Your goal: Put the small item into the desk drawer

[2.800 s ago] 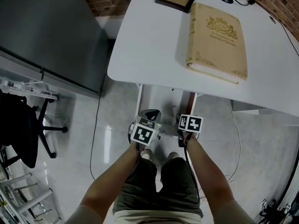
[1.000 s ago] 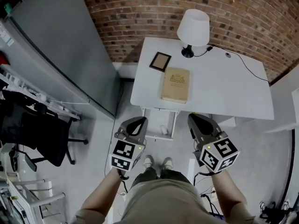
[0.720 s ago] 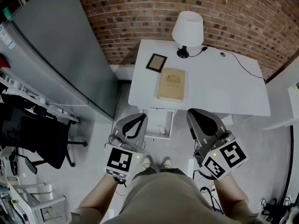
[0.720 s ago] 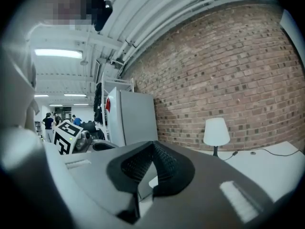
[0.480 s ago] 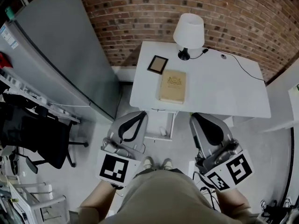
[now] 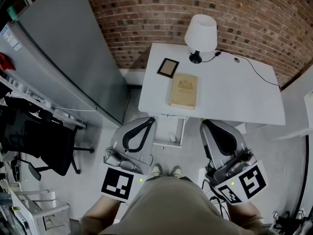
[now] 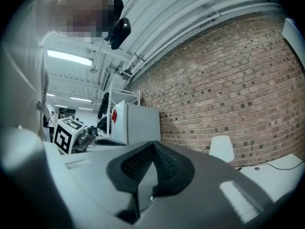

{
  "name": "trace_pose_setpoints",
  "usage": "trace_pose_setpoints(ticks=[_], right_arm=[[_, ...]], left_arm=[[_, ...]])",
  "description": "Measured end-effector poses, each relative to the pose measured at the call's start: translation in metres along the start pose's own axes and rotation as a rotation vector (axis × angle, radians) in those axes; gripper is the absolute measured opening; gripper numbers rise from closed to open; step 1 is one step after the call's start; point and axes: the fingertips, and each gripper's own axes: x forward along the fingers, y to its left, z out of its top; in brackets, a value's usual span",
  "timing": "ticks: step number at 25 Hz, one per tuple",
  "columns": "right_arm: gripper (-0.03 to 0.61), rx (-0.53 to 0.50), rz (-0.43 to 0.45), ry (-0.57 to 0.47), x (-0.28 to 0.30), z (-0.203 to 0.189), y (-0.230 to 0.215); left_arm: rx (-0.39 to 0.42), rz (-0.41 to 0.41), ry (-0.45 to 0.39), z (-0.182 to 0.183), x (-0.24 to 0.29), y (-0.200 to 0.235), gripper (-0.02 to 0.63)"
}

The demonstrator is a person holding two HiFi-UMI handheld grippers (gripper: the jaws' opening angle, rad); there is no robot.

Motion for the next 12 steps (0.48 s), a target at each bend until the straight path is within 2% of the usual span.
trace_pose_setpoints(ticks=[5,12], right_arm=[[0.003,0.000,0.001,0.008,0.005,-0.003,0.000],[0.003,-0.003,0.006,0.030,0.010,-0.008,0.008]], left_arm=[[-0.030,0.026,0.015,-0.004,-0.002,0.013,0.003],[-0.008,0.017,0.008,-0.003,-0.008,0.018,0.003]])
